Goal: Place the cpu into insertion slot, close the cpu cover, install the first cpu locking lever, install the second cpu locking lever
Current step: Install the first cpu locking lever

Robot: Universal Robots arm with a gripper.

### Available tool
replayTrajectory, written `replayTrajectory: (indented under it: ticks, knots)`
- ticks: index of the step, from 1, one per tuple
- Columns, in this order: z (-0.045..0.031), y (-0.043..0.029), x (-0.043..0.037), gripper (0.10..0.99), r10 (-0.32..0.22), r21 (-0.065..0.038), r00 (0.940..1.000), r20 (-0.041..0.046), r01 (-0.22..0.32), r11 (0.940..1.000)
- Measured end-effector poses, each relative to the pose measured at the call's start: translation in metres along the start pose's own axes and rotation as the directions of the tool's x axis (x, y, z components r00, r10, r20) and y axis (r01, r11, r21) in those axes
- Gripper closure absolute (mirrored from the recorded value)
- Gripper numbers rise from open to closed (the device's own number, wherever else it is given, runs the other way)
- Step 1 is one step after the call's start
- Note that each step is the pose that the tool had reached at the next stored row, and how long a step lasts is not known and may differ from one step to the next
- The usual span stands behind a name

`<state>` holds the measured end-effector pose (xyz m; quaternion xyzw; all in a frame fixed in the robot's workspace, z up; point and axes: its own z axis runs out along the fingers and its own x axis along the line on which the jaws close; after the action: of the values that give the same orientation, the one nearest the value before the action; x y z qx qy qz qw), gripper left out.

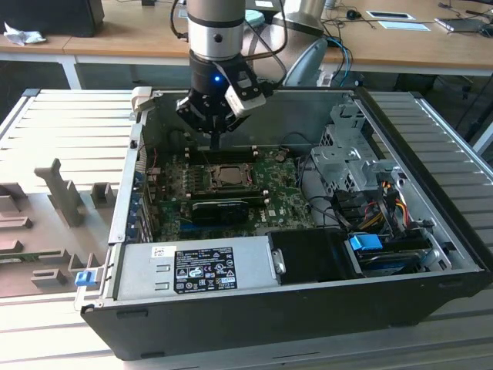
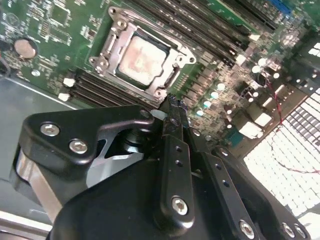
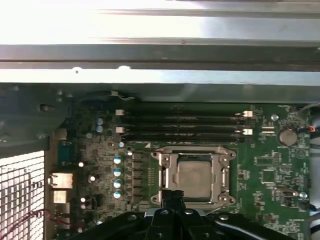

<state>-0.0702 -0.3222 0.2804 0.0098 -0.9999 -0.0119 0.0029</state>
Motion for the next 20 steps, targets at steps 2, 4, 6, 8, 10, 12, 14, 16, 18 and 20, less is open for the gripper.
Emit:
replayTrajectory:
  ticks: [2, 4, 6, 8, 10, 12, 14, 16, 18, 20]
  knots:
    - [0.0009, 0.0002, 0.0078, 0.98, 0.0, 0.0, 1.0, 0.0066, 0.0, 1.0]
    - [0.001, 0.0002, 0.0123, 0.98, 0.0, 0.0, 1.0, 0.0088, 0.0, 1.0]
    - [0.0015, 0.0004, 0.0157, 0.98, 0.0, 0.0, 0.9999, 0.0115, 0.0, 1.0]
    - [0.0016, 0.0003, 0.016, 0.98, -0.001, 0.0, 0.9999, 0.0117, 0.001, 1.0]
    - [0.0019, 0.0003, 0.0165, 0.98, -0.001, 0.0, 0.9999, 0.0126, 0.001, 1.0]
    - [0.0029, 0.0003, 0.0177, 0.98, -0.001, 0.0, 0.9999, 0.015, 0.001, 1.0]
    - [0.0038, 0.0003, 0.0187, 0.98, -0.001, 0.0, 0.9998, 0.019, 0.001, 1.0]
    - [0.0043, 0.0003, 0.0187, 0.98, -0.001, 0.0, 0.9998, 0.0217, 0.001, 1.0]
    - [0.005, 0.0003, 0.019, 0.98, -0.001, 0.0, 0.9997, 0.024, 0.001, 1.0]
    - [0.0065, 0.0004, 0.0251, 0.98, -0.003, 0.0, 0.9996, 0.0293, 0.003, 1.0]
